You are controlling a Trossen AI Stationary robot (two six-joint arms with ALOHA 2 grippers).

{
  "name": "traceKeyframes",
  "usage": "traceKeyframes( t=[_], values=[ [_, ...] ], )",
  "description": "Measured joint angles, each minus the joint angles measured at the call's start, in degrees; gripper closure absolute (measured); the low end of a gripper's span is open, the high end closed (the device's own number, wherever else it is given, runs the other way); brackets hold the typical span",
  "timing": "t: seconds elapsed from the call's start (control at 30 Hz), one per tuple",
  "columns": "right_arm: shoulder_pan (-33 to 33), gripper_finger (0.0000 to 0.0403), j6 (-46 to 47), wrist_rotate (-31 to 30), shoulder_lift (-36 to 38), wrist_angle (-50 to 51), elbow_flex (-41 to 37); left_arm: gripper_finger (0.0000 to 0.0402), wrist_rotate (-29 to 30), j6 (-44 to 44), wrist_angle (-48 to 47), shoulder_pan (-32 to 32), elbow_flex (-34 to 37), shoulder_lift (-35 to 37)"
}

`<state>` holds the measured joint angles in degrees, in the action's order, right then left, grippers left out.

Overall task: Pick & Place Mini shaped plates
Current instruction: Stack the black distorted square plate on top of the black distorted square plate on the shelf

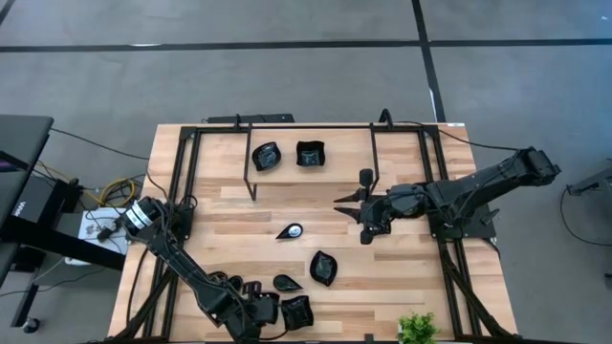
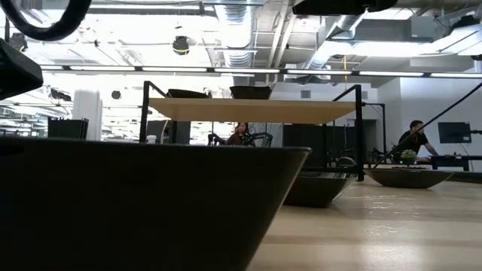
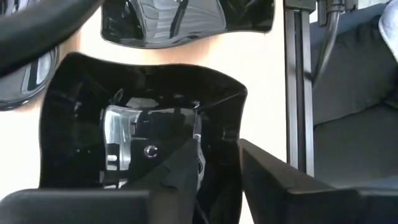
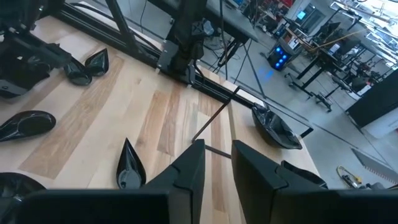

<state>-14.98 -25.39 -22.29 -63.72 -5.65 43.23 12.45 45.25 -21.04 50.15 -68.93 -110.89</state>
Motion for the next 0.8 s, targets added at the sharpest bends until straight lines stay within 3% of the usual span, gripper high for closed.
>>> traceKeyframes(
  t=[0.2, 0.37, 0.47, 0.6, 0.7, 0.8],
  values=[
    [0.00, 0.0329, 0.00, -0.01, 0.00, -0.01, 0.00, 0.0388, 0.16, -2.81, -0.52, -0.46, 0.00, 1.27],
    [0.02, 0.0329, 0.00, -0.01, -0.02, -1.23, -0.01, 0.0393, 4.81, -12.47, -5.22, -3.64, 0.02, 8.95],
    [0.02, 0.0329, 0.06, -0.01, -0.32, -1.98, -0.01, 0.0395, 10.48, -23.03, -10.83, -7.72, 0.02, 15.97],
    [0.02, 0.0329, 1.90, 0.01, -1.01, -3.58, 0.02, 0.0396, 16.91, -44.59, -12.79, -16.76, 0.02, 24.35],
    [0.13, 0.0329, 2.54, 0.01, -2.22, -3.84, 0.08, 0.0395, 19.26, -60.69, -11.14, -26.34, 0.02, 28.62],
    [0.11, 0.0329, 2.54, 0.01, -4.19, -4.16, 0.08, 0.0395, 18.37, -70.81, -7.90, -37.14, 0.00, 30.49]
  ],
)
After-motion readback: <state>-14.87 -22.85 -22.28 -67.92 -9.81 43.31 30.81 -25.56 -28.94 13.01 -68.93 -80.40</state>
